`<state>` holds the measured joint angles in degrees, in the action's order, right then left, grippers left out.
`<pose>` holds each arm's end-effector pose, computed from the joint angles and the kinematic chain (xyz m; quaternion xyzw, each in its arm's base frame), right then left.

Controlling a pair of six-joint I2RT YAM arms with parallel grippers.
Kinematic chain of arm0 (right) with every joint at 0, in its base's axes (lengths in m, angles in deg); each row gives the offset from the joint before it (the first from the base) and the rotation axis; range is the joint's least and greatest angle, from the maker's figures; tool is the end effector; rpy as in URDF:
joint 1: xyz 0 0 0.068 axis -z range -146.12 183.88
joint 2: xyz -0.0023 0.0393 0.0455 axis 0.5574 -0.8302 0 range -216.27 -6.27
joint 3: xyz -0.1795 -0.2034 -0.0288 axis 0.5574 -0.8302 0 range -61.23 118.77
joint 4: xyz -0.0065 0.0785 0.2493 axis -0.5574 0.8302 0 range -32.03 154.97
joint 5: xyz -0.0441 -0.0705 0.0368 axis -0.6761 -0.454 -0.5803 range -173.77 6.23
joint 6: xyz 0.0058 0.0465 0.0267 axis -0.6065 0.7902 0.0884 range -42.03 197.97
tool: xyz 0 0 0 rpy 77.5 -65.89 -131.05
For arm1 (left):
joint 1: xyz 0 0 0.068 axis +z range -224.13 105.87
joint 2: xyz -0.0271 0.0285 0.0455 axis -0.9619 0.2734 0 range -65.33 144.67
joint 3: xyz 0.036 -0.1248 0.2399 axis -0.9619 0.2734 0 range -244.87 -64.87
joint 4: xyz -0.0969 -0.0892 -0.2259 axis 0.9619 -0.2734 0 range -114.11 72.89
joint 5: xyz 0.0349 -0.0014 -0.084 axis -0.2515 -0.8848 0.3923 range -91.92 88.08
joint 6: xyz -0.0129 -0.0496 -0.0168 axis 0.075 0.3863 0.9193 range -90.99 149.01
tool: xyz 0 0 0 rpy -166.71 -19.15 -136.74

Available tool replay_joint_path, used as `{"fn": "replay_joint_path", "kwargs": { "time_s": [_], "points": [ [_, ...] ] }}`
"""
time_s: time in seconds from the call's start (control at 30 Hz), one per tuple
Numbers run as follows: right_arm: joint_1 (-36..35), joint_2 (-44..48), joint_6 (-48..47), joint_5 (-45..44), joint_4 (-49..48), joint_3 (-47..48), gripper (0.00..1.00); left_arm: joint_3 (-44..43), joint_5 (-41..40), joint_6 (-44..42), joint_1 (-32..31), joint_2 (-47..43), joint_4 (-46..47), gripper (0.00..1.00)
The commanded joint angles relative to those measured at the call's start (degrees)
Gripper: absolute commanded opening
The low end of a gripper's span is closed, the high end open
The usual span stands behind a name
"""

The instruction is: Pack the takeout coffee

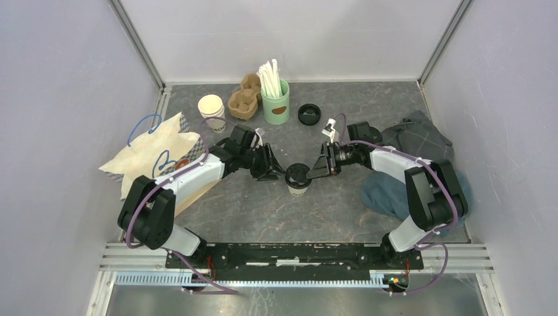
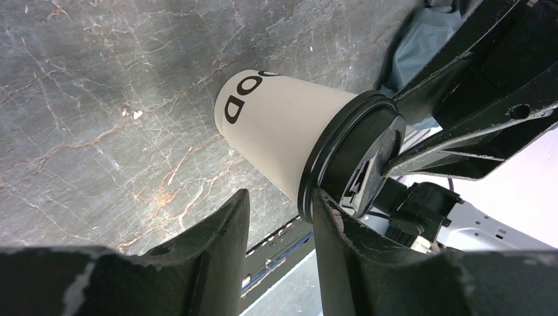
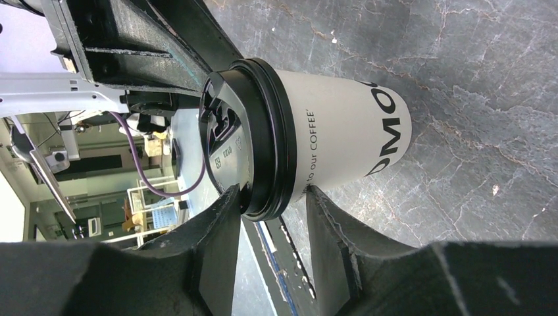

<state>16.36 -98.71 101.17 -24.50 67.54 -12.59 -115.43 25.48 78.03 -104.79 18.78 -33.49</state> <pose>0.2813 0.1208 0.1769 -0.1143 0.8319 0.5351 0.0928 0.2482 -0.1661 0.2098 -0.0656 0.9140 -0.3840 0.1131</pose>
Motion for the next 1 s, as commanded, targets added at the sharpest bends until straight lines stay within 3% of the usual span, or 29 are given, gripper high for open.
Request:
{"fn": "replay_joint_path", "kwargs": {
  "time_s": [0.0,0.53,0.7,0.97],
  "points": [
    [-0.67,-1.84,-3.02,-7.5,0.42,-0.57,0.44,-1.47,-5.02,-5.23,-3.02,3.24,-5.78,0.45],
    [2.24,-4.83,-8.33,-12.55,1.42,-5.06,0.42,9.52,-14.85,-9.69,-5.23,7.35,-8.81,0.34],
    [1.26,-3.93,-8.66,-11.0,4.93,-0.44,0.44,4.92,-12.5,-10.78,-5.56,4.95,-10.1,0.34],
    [-0.06,-1.14,-6.92,-9.87,7.01,3.57,0.5,-11.71,-5.05,-9.32,-5.53,5.37,-10.56,0.43]
  ]
}}
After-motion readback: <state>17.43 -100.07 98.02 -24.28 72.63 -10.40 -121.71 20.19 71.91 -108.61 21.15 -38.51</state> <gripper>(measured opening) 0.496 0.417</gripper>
